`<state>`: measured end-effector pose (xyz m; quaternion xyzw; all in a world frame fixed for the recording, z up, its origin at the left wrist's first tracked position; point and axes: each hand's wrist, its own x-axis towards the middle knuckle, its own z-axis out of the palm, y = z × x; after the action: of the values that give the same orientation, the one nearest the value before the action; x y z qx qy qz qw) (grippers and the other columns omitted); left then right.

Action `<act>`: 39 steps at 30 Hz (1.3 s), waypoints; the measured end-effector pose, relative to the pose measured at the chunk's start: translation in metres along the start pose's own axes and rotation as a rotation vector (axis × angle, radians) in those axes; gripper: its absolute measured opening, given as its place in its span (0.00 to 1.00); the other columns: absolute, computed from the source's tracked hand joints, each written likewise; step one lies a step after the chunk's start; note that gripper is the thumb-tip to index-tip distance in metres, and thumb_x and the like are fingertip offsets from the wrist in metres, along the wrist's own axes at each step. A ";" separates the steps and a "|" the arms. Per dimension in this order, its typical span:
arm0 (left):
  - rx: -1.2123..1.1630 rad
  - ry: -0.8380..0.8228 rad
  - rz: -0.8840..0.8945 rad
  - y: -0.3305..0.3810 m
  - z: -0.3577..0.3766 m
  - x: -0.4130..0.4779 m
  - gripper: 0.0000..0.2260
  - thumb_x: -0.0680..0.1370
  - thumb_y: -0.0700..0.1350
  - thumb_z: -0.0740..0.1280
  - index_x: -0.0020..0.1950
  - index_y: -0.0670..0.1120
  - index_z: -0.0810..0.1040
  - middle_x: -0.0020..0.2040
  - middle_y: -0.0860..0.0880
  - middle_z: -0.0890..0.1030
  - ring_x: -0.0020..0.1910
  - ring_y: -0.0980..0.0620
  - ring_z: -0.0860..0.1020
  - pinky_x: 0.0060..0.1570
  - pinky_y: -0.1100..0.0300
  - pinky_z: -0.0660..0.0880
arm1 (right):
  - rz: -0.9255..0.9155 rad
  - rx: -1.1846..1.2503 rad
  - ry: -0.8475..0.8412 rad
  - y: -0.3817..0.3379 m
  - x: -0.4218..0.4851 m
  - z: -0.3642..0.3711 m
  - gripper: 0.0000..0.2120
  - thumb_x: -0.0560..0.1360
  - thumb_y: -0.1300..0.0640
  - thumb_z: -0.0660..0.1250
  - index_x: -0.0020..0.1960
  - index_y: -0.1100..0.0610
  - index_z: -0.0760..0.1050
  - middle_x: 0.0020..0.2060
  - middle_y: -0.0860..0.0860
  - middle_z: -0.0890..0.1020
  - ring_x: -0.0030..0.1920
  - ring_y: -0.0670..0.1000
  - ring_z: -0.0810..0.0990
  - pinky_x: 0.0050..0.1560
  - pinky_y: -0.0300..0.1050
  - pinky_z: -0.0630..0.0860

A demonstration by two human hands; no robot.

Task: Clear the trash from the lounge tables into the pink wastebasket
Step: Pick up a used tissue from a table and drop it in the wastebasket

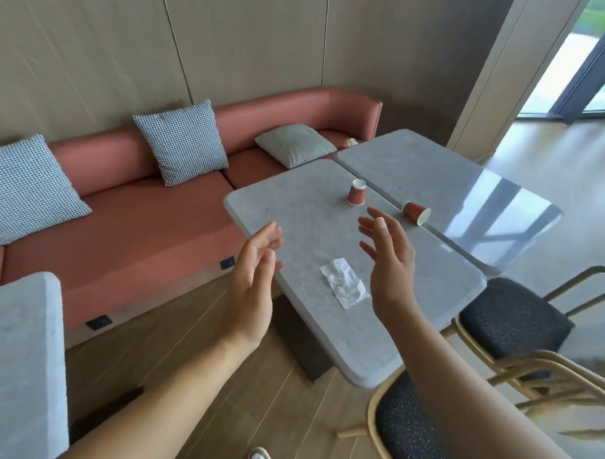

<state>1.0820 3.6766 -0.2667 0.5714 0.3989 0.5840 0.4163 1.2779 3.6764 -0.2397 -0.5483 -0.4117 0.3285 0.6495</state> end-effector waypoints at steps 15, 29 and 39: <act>0.097 -0.292 -0.261 -0.132 0.023 0.121 0.24 0.81 0.71 0.59 0.74 0.64 0.70 0.72 0.64 0.75 0.73 0.62 0.74 0.73 0.51 0.74 | 0.348 -0.191 0.230 0.164 0.095 -0.001 0.12 0.87 0.49 0.62 0.64 0.52 0.80 0.57 0.51 0.85 0.61 0.54 0.82 0.69 0.62 0.77; 0.257 -0.624 -0.526 -0.246 0.099 0.188 0.26 0.81 0.64 0.59 0.78 0.58 0.67 0.79 0.54 0.70 0.75 0.61 0.70 0.65 0.74 0.69 | 0.665 -0.524 0.033 0.266 0.121 -0.019 0.22 0.83 0.45 0.68 0.73 0.52 0.75 0.65 0.51 0.80 0.63 0.51 0.80 0.64 0.50 0.78; 0.529 -1.021 -0.710 -0.327 0.123 0.203 0.24 0.87 0.55 0.61 0.83 0.56 0.64 0.80 0.51 0.61 0.79 0.54 0.63 0.72 0.61 0.60 | 1.007 -0.560 0.114 0.312 0.124 -0.001 0.27 0.81 0.57 0.64 0.79 0.57 0.65 0.71 0.60 0.74 0.66 0.60 0.77 0.56 0.46 0.72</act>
<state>1.2146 3.9759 -0.5033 0.6927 0.4454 -0.0489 0.5652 1.3411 3.8418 -0.5248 -0.8444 -0.1357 0.4456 0.2647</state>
